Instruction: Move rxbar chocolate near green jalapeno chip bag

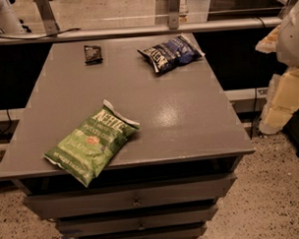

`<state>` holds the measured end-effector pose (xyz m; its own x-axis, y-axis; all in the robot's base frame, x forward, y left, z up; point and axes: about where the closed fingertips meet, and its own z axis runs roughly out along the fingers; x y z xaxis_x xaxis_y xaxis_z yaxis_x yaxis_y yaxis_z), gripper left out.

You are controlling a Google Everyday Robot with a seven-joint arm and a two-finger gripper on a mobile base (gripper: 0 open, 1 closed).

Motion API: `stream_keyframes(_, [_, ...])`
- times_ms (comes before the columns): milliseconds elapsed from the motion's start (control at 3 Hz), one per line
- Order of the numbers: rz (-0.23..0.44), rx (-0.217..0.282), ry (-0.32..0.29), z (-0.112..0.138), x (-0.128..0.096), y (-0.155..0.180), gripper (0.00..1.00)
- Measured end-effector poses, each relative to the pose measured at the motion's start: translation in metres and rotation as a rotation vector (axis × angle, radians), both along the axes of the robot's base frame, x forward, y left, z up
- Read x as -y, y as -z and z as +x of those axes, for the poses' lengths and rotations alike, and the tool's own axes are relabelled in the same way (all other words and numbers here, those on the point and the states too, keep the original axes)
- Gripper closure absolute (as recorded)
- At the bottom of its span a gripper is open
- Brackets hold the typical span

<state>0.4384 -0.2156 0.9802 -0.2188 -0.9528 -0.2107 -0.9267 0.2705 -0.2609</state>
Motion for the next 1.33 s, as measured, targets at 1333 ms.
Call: stream_keyframes(1333, [0.263, 0.142, -0.07, 0.165, -0.085, 0.039, 0.0])
